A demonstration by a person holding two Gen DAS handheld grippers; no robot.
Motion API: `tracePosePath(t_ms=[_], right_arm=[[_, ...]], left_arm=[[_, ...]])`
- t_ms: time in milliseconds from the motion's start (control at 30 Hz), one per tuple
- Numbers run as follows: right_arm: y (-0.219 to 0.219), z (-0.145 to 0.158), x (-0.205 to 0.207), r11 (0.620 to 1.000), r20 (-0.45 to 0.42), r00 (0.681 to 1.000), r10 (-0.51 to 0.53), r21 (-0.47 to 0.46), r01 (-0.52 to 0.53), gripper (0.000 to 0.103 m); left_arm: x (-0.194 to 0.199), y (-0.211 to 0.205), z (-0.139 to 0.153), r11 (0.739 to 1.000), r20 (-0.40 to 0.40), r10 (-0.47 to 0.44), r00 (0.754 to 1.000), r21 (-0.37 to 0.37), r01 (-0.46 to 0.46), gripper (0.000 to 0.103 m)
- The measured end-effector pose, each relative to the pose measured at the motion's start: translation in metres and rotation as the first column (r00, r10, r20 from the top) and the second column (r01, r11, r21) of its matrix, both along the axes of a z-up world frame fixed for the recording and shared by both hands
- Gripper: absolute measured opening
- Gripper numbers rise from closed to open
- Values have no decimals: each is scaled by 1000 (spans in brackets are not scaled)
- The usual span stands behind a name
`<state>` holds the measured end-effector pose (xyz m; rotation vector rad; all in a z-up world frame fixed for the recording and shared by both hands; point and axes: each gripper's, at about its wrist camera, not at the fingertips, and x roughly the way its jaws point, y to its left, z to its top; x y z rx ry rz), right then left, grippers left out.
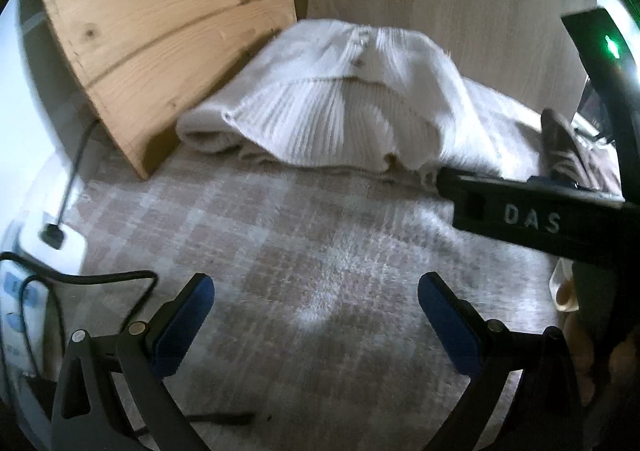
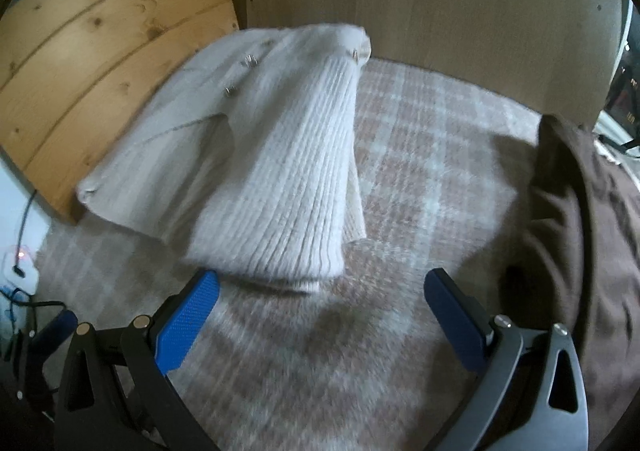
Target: Fold clothes
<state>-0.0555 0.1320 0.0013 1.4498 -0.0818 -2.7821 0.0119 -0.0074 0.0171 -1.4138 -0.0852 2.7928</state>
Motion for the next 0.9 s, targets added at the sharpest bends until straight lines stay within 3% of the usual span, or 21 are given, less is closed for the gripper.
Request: tracePosePath(t_ms=[300,600,900], right_arm=[[18,73,37,999,-84,996,-31,-19,30,103],[71,133,82,997,-151,986,-70,-17,69,103],[146,188,143,991,-241,963,-123,-81,106,103]], left_arm=[[34,2,66,998,-92,-55,994,-31,53,102],[58,3,99,992,-143,-129,981,-34,125,102],[100,11,125,984,-178,-136,974,-139,112,102]])
